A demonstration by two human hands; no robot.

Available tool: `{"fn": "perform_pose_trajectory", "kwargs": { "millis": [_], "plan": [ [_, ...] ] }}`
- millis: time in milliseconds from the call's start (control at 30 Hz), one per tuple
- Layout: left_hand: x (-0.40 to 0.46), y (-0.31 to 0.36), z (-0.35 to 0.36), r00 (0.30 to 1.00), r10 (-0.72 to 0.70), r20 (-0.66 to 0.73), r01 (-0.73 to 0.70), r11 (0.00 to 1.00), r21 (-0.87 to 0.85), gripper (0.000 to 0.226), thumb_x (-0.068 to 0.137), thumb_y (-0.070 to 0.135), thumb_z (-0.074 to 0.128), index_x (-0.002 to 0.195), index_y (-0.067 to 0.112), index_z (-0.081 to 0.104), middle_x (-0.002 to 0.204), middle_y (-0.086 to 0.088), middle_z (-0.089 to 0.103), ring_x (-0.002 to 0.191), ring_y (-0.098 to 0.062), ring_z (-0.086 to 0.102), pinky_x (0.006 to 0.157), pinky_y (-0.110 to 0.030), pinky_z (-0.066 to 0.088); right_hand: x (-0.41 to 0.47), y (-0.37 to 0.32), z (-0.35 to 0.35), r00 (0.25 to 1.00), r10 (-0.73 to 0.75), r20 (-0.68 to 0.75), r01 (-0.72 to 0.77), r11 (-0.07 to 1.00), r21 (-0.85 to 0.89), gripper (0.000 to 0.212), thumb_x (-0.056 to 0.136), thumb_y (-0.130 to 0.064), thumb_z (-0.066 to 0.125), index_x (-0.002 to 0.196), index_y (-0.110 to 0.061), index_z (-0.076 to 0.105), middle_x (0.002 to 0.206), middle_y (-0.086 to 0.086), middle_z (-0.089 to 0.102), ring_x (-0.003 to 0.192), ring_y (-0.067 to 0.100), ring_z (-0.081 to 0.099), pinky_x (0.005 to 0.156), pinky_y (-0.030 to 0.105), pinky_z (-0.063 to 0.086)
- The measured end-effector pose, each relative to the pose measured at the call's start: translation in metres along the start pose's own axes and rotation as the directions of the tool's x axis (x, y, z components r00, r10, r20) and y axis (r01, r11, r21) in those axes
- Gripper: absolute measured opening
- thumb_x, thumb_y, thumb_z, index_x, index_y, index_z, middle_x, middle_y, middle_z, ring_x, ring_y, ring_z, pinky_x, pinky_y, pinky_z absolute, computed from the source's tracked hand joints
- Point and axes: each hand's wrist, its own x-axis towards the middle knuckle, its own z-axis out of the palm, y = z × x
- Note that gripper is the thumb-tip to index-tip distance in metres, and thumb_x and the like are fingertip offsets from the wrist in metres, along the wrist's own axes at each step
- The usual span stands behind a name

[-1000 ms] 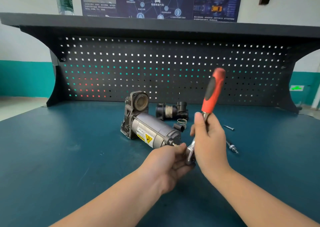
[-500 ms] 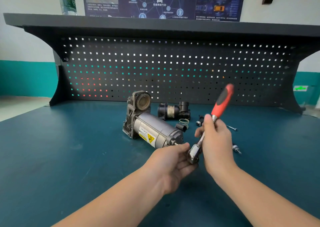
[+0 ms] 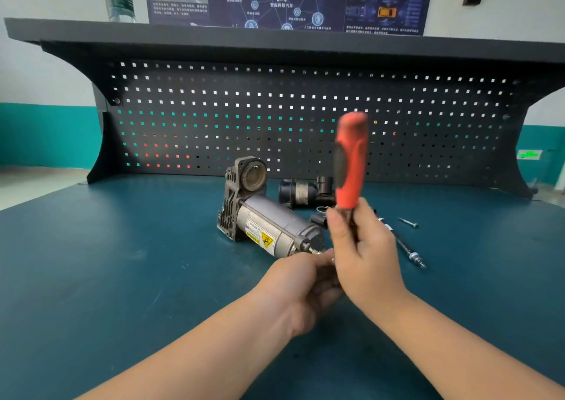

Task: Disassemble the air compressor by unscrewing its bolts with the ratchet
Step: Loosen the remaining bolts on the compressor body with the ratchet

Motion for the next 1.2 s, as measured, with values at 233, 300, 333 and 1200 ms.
{"fn": "perform_pose_trajectory", "kwargs": {
  "millis": [233,300,333,1200],
  "plan": [
    [0.003,-0.001,0.001,0.998,0.002,-0.062,-0.003,1.000,-0.022,0.022,0.090,0.005,0.058,0.108,-0.006,0.062,0.078,-0.016,0.069,0.068,-0.023,0.064,0.051,-0.029,0.058,0.016,0.023,0.001,0.609,0.785,-0.112,-0.725,0.609,0.321,0.032,0.098,-0.033,0.046,0.069,-0.019,0.048,0.054,-0.010,0.049,0.049,0.007,0.040,0.052,0.027,0.032],
    [0.003,-0.001,0.001,0.998,0.005,-0.059,-0.005,1.000,-0.008,0.016,0.090,0.006,0.057,0.102,-0.003,0.062,0.072,-0.014,0.070,0.065,-0.021,0.065,0.052,-0.028,0.058,0.016,0.027,0.001,0.366,0.931,-0.013,-0.819,0.328,0.471,0.029,0.098,-0.033,0.047,0.073,-0.019,0.049,0.059,-0.004,0.053,0.044,0.009,0.042,0.042,0.020,0.032],
    [0.003,-0.001,0.001,0.998,0.004,-0.055,-0.005,1.000,-0.002,0.013,0.091,0.006,0.057,0.100,-0.002,0.062,0.070,-0.013,0.070,0.062,-0.020,0.066,0.053,-0.028,0.058,0.015,0.028,0.000,0.265,0.963,0.040,-0.829,0.206,0.520,0.028,0.099,-0.033,0.047,0.074,-0.019,0.048,0.060,-0.002,0.054,0.038,0.008,0.043,0.035,0.015,0.031],
    [0.002,0.000,-0.001,1.000,0.004,-0.025,-0.004,1.000,0.004,0.013,0.091,0.003,0.054,0.097,-0.002,0.064,0.073,-0.013,0.066,0.066,-0.021,0.063,0.051,-0.027,0.057,0.006,0.001,-0.001,0.969,0.245,-0.045,-0.240,0.966,0.093,0.025,0.097,-0.036,0.044,0.075,-0.024,0.047,0.055,-0.006,0.047,0.050,0.004,0.044,0.050,0.015,0.036]
  ]
}}
